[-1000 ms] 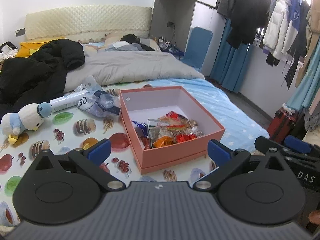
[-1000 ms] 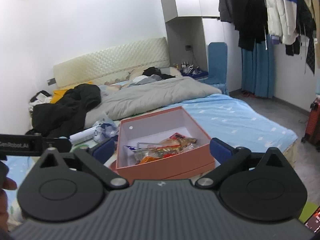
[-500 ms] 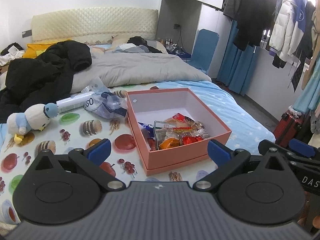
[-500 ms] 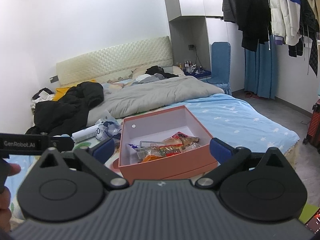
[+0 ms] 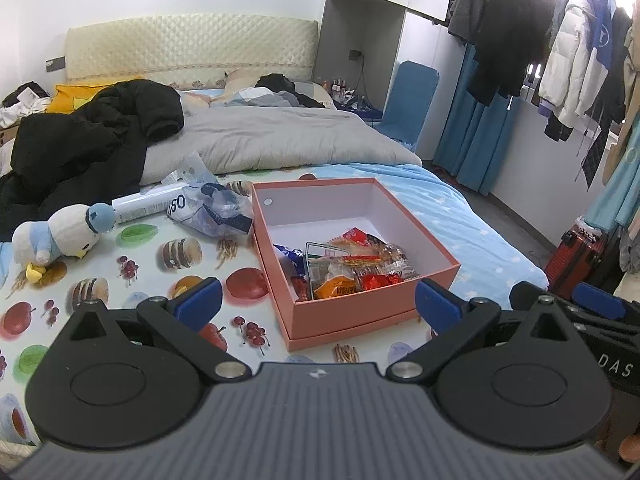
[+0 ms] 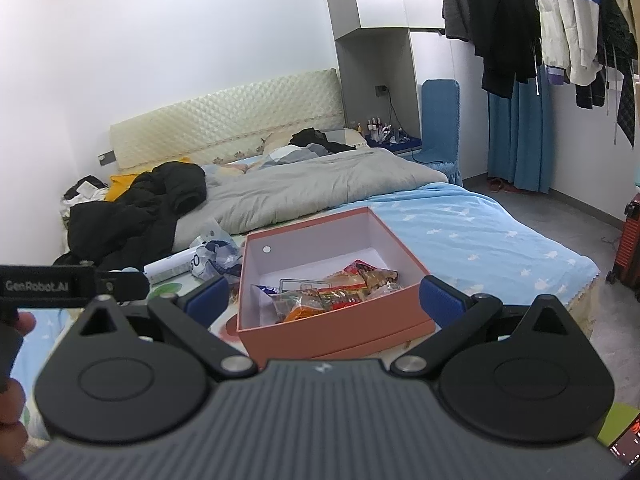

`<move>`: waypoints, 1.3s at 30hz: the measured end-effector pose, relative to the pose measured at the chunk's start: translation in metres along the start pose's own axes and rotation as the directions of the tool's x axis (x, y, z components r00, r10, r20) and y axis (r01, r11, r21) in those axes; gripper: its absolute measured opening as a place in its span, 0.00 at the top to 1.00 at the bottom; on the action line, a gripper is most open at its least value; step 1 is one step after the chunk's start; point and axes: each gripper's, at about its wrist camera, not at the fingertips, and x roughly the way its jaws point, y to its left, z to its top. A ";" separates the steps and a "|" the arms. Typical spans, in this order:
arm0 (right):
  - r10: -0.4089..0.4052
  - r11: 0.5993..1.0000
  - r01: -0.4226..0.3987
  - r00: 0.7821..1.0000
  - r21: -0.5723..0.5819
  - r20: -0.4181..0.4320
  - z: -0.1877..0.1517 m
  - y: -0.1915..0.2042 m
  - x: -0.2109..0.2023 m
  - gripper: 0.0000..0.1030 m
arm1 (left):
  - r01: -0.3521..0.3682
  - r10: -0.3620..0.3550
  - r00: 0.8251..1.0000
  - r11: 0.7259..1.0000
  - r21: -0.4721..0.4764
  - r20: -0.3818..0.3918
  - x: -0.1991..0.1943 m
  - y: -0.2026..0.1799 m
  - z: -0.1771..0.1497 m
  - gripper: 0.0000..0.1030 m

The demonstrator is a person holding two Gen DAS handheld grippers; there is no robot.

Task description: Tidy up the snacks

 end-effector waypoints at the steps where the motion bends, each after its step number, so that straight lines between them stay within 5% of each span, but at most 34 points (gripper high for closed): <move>1: 0.000 1.000 0.000 1.000 0.001 0.002 0.000 0.000 0.000 0.00 | -0.001 0.001 1.000 1.000 0.003 0.002 -0.001 -0.001 0.000 0.00; 39: 0.003 1.000 -0.002 1.000 0.019 -0.006 0.000 -0.003 0.001 0.00 | -0.007 0.007 1.000 1.000 0.026 0.026 -0.008 -0.003 -0.003 0.00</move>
